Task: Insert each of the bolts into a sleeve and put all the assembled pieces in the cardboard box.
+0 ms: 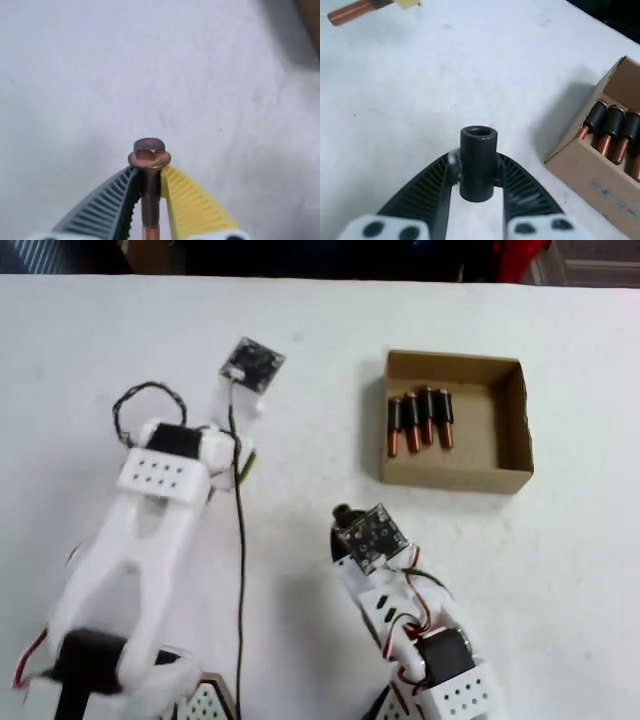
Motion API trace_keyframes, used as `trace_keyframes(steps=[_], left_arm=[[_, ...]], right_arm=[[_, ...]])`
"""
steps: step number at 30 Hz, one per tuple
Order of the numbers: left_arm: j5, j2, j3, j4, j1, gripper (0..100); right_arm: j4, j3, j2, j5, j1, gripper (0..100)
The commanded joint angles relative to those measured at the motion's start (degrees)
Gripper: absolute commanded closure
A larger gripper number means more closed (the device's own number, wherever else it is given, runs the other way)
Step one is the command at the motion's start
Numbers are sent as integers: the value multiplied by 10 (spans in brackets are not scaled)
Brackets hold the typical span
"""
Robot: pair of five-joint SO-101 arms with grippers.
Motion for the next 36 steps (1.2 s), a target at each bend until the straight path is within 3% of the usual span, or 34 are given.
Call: trace_keyframes(steps=[1,4,8,12,21,27,36], left_arm=[[56,-90,-18,3,7,980],[123,-140,-18,-10,7,979],[161,-186,-17,-34,7,979],[189,-216,-17,-41,41,979],[305,-260,-15,-98,111,978],[306,-327,95,-238,140,977],[252,-507,311,-453,207,978]], right_arm=[[-37,5,-6,5,-15,981],[-57,5,-6,5,-36,981],[-74,5,-6,-14,-60,982],[-102,5,-6,-62,-63,982],[-189,5,-6,-69,-64,982],[-237,5,-6,-149,-64,982],[-245,5,-6,-156,-64,982]])
